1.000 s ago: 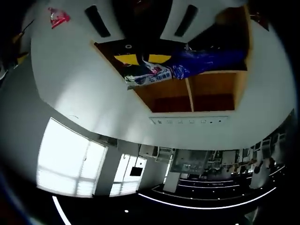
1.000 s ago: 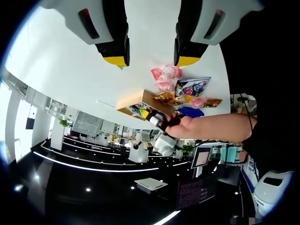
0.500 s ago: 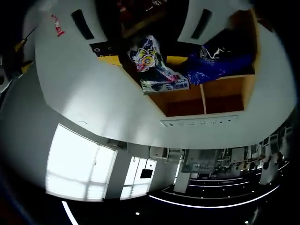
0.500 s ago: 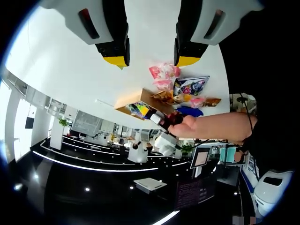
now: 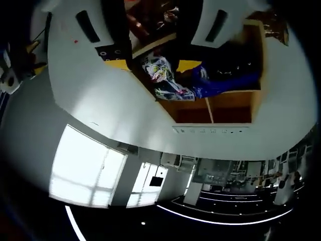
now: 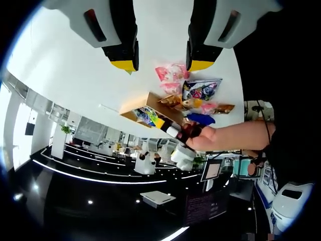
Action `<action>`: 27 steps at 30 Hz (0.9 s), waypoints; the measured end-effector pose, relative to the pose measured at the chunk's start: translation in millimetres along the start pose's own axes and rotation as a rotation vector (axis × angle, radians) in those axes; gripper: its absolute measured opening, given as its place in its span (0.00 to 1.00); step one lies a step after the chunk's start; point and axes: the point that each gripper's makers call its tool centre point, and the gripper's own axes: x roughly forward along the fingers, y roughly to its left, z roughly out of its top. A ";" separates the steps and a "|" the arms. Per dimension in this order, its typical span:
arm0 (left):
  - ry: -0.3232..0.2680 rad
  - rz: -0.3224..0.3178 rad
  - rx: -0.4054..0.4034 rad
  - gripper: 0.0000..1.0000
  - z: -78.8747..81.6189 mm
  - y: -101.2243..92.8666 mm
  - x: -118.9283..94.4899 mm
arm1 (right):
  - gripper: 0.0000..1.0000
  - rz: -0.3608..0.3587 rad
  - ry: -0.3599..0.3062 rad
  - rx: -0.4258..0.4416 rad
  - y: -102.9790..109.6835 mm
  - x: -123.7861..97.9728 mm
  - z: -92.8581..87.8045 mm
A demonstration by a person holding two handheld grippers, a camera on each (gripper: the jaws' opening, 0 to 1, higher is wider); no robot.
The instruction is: Pick up the scattered marshmallows, QQ candies, Oreo cookies, and mixed nuts on the table and sort them into separate containers
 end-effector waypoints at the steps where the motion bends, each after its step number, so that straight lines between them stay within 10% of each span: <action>1: -0.005 -0.006 -0.005 0.38 0.6 -0.7 -3.1 | 0.34 0.001 0.003 -0.002 0.6 0.4 0.0; 27: -0.044 -0.062 -0.027 0.41 8.5 8.0 -41.7 | 0.35 0.025 0.036 -0.025 17.8 10.7 13.5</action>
